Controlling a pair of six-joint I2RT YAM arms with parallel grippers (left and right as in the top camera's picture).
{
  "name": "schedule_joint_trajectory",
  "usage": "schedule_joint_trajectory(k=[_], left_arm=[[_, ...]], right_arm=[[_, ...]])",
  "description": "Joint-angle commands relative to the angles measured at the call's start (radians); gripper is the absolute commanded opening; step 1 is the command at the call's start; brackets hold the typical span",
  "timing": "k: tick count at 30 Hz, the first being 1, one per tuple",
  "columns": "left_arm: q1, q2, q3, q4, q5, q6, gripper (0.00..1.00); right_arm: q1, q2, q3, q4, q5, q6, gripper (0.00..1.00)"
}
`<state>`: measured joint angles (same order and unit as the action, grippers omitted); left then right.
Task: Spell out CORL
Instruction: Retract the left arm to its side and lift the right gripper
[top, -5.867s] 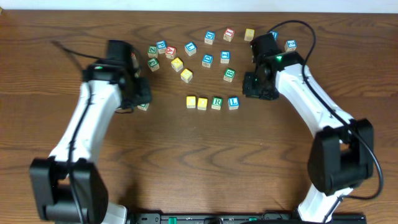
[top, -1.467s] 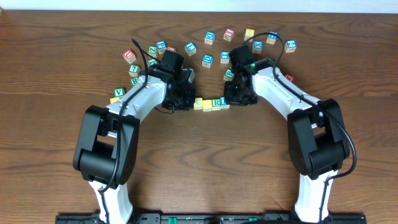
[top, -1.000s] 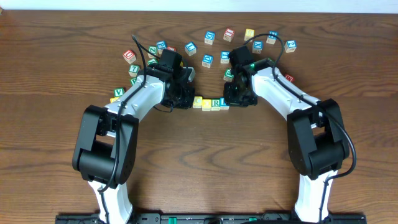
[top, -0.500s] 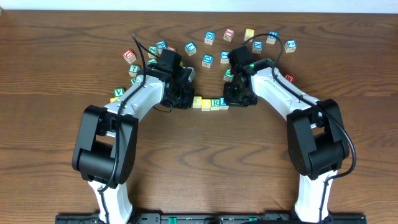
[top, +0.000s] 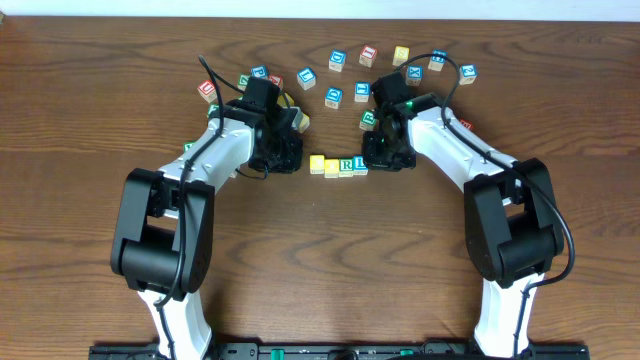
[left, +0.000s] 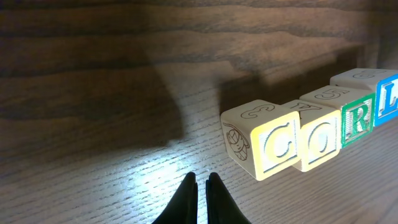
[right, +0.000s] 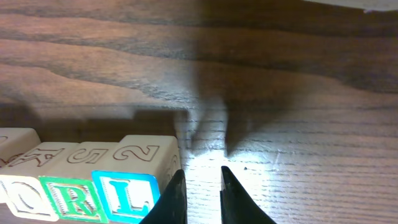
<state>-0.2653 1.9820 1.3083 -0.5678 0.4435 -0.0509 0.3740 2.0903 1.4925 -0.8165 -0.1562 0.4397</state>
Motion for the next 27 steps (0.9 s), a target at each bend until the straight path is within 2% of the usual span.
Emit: schedule_joint_trajectory(k=[1,9,14,19,22,27], left_arm=[[0.001,0.004,-0.003,-0.003,0.012,0.013,0.07],[0.033,-0.068,0.047,-0.057,0.004,0.014,0.08],[0.095,-0.204,0.101,-0.166,-0.088,0.013,0.08],[0.19,-0.417,0.106,-0.264,-0.124,0.009,0.07],[0.246,-0.507,0.106,-0.299,-0.124,0.009,0.08],[0.319,-0.559,0.106,-0.346,-0.193,0.01,0.08]], right_arm=[[-0.007,-0.005,-0.001,-0.013,0.031,-0.011,0.14],[-0.022,-0.031,0.045,-0.083,0.053,-0.05,0.11],[-0.015,-0.077,0.101,-0.135,0.045,-0.086,0.12],[0.039,-0.123,0.112,-0.154,0.016,-0.089,0.1],[0.085,-0.12,0.11,-0.152,-0.008,-0.072,0.01],[0.159,-0.109,0.071,-0.087,-0.007,-0.024,0.01]])
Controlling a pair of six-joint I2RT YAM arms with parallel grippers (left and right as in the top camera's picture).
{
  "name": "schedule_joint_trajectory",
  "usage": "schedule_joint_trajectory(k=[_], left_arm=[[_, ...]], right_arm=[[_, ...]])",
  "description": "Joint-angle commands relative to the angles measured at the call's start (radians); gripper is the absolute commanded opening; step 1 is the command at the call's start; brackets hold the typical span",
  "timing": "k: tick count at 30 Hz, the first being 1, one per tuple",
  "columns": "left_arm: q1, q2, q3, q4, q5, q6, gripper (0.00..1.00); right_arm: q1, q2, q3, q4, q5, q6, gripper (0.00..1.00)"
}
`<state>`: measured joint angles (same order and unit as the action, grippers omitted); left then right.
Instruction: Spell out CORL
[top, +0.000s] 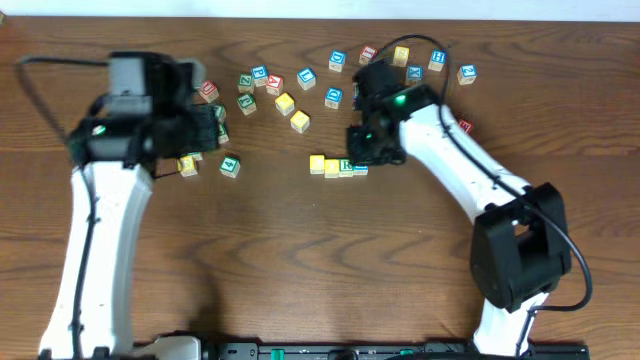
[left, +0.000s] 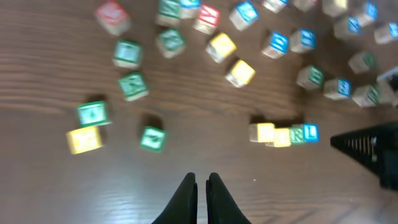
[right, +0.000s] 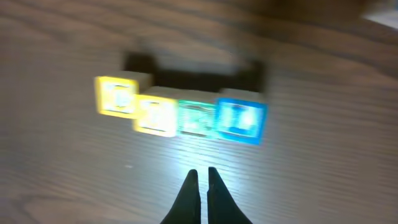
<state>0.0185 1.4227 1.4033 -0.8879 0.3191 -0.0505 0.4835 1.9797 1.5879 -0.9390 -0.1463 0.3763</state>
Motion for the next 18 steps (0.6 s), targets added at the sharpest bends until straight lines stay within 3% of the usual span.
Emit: schedule_joint_trajectory(k=[1,18], left_arm=[[0.047,0.002,0.011,-0.038,-0.086,0.009,0.08],[0.072,0.042,0.008,-0.057,-0.096,0.009,0.08]], right_arm=[[0.064,0.002,-0.035,0.052,-0.016,0.044,0.01],[0.173,0.003,-0.152,0.199,0.066,0.08,0.01]])
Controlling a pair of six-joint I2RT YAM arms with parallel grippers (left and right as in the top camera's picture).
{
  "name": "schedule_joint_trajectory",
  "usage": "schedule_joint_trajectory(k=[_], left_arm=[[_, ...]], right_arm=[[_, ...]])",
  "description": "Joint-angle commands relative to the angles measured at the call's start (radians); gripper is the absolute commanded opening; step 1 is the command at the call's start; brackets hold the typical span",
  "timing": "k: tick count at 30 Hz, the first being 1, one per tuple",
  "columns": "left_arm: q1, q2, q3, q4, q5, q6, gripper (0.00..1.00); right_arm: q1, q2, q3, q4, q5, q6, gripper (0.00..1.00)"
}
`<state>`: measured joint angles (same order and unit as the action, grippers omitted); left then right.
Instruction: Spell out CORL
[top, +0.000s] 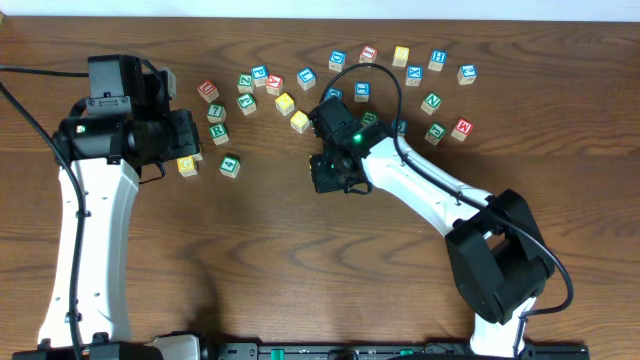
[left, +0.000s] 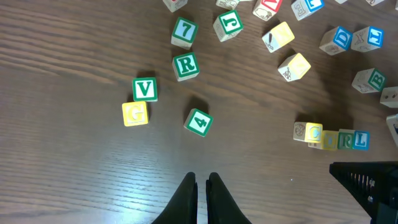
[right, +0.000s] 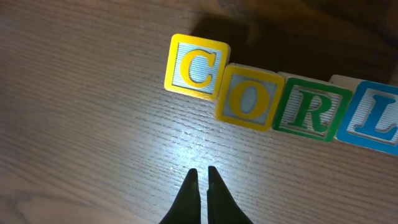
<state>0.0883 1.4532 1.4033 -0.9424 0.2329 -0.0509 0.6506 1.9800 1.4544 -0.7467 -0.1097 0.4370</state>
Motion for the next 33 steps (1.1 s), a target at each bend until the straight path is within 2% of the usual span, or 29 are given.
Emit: schedule_joint_trajectory(k=[1,33], left_arm=[[0.002,0.011,0.008,-0.002,-0.01,0.009,0.08],[0.002,0.011,0.008,0.004,-0.009,0.009,0.08]], right_arm=[[0.006,0.003,-0.024,0.012,0.029,0.02,0.01],[-0.022,0.05,-0.058,0.099,0.037,0.034,0.01]])
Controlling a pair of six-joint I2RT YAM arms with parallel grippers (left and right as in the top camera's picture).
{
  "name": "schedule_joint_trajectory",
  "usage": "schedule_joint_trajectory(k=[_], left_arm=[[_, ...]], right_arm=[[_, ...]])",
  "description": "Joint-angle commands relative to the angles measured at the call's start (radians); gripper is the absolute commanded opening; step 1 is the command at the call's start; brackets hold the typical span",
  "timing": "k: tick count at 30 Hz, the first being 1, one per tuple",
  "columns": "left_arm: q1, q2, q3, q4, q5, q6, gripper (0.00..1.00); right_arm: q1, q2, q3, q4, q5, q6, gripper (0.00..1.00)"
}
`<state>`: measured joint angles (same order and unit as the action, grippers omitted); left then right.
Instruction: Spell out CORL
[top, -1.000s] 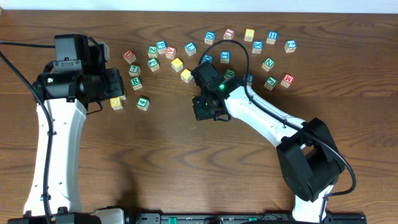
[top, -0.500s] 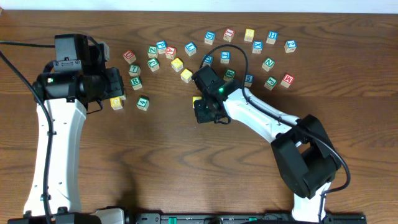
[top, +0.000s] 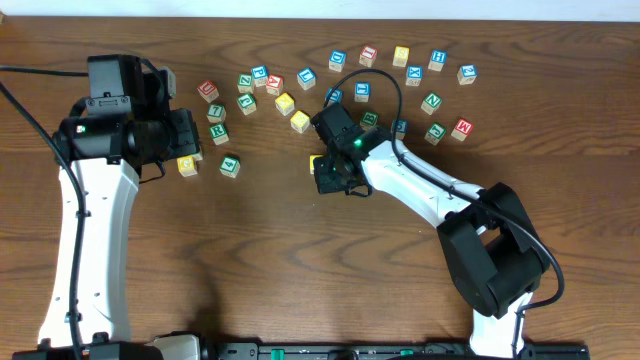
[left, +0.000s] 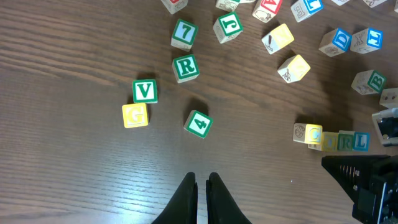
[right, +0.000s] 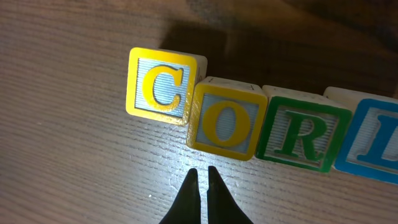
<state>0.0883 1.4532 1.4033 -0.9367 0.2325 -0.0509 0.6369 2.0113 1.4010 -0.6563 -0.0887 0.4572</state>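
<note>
Four blocks stand in a row on the wooden table: yellow C (right: 163, 85), yellow O (right: 226, 121), green R (right: 301, 134) and blue L (right: 373, 143). The C sits slightly further back than the O. My right gripper (right: 202, 176) is shut and empty, low over the table just in front of the O. In the overhead view the right arm (top: 345, 160) covers most of the row. My left gripper (left: 202, 180) is shut and empty, high over the table's left side, with the row (left: 336, 138) far to its right.
Loose blocks lie left of the row: green V (left: 145, 91), yellow G (left: 135, 115), green 4 (left: 198, 123), green R (left: 186, 67). Several more blocks are scattered along the back (top: 400, 55), and a red M block (top: 461, 128) is at the right.
My right gripper has come closer to the row, so C and O look larger in its view. The blocks and the left arm have not moved.
Both grippers were low at the row's ends, the left shut by C, the right slightly open by L. The left then stood high at the table's left, the right shut above the row. The right was later low before C and O, and is now closer.
</note>
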Motion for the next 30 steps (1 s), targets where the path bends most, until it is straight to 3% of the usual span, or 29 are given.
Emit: schedule_joint_trajectory(k=[1,30], left_arm=[[0.002,0.011,0.008,-0.002,-0.009,0.009,0.08],[0.002,0.011,0.008,-0.002,-0.005,0.009,0.08]], right_arm=[[-0.008,0.02,-0.004,0.01,0.016,0.014,0.01],[-0.022,0.02,-0.004,0.047,0.03,0.014,0.01]])
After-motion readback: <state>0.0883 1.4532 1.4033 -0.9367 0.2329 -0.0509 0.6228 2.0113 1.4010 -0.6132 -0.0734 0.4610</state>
